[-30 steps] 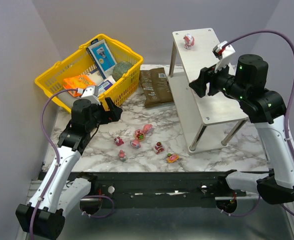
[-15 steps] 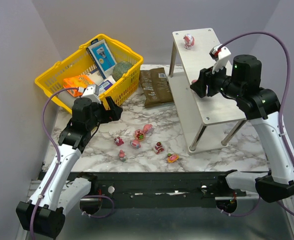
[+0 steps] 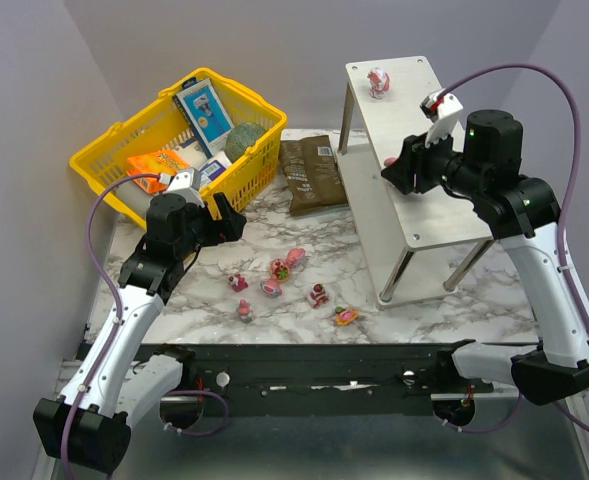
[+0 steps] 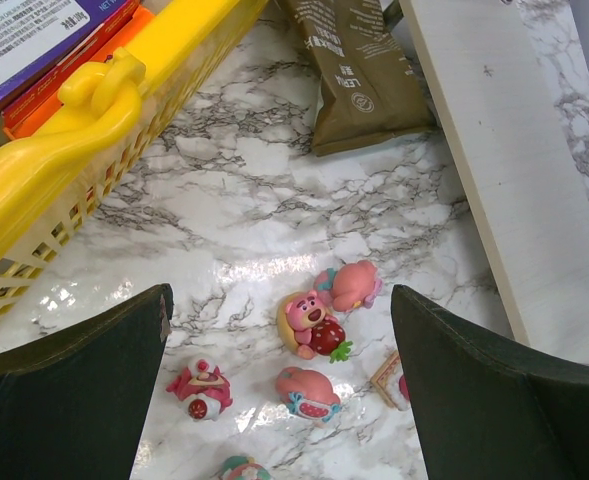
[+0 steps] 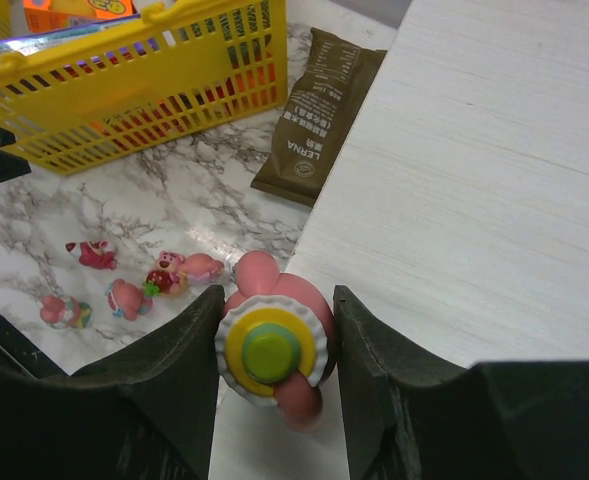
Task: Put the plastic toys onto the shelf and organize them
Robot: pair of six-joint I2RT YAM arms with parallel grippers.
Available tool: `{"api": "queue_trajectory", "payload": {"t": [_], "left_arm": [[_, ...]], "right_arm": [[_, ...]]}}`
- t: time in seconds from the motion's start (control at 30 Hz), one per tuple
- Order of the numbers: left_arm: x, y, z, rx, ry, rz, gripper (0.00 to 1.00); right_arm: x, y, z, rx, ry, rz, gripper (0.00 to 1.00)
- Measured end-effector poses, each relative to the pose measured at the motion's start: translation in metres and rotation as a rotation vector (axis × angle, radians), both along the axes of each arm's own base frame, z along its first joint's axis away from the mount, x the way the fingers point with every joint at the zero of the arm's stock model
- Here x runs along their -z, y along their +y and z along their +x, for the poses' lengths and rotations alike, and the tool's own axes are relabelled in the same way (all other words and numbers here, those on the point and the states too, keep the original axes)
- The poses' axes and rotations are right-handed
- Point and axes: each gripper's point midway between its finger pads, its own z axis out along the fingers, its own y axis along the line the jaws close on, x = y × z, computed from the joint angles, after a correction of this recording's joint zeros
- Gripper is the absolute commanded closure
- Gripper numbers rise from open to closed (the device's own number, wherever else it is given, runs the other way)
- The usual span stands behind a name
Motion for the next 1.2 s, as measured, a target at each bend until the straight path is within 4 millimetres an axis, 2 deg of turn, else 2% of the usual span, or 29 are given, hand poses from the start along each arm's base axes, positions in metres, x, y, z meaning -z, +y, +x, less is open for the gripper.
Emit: {"api": "queue_trajectory", "payload": {"t": [0.2,0.37,0.57,0.97,1.2], "left_arm": [[-0.001,0.000,0.001,0.000,-0.002,-0.001,0.01],[-0.004,0.000,0.002,0.000,-0.008,-0.002,0.01],[-0.004,0.000,0.002,0.000,-0.007,-0.002,0.01],[0.001,-0.001,0.005,-0.001,0.010,0.002,0.01],[0.000,-0.002,0.006,-0.001,0.009,0.002,0.01]], "right_arm": [[-0.003,-0.002,0.018,0.085,0.008,0.041,0.80],[-0.006,-0.002,0.052,0.179,0.009,0.057,0.81],[-0.003,-0.011,0.082,0.297,-0.001,0.049,0.80],[-0.006,-0.016,0.122,0.398,-0.054,0.036,0.76],[-0.005,-0.015,0.131,0.434,-0.073,0.026,0.72]]}}
